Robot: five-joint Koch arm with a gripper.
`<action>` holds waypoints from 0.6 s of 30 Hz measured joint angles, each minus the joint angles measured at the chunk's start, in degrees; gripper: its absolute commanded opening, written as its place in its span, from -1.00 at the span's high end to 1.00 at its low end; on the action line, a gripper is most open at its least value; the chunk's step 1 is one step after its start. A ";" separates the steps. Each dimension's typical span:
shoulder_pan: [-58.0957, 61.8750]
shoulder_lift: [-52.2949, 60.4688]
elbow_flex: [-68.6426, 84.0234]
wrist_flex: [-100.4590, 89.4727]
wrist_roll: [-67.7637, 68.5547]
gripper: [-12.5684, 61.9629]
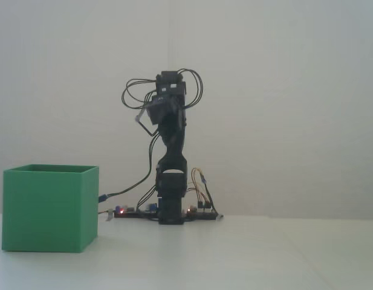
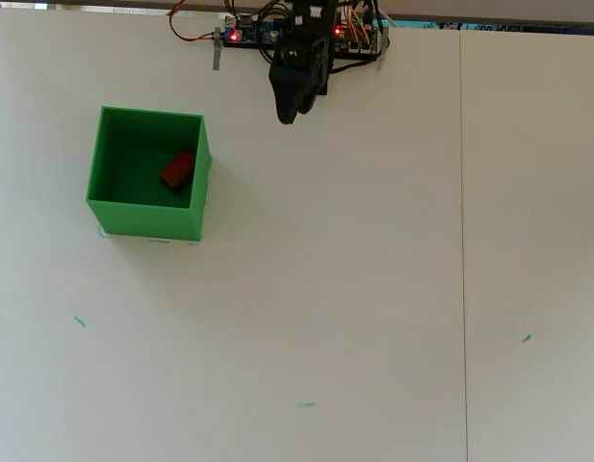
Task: Grasp a red block and put it in the green bin.
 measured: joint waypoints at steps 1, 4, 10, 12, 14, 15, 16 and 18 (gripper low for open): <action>0.00 0.00 1.76 -0.53 -0.26 -0.27; 0.26 0.09 9.49 -4.13 -0.70 -0.27; 0.35 0.09 29.79 -20.39 -2.29 -0.27; 0.44 0.09 35.24 -25.49 -2.37 -0.27; 0.35 0.09 40.61 -30.59 -2.37 -0.27; 0.18 0.09 42.80 -32.96 -2.37 -0.27; 0.09 0.09 44.47 -35.24 -2.37 -0.27; -0.53 0.09 48.16 -39.11 -2.46 -0.27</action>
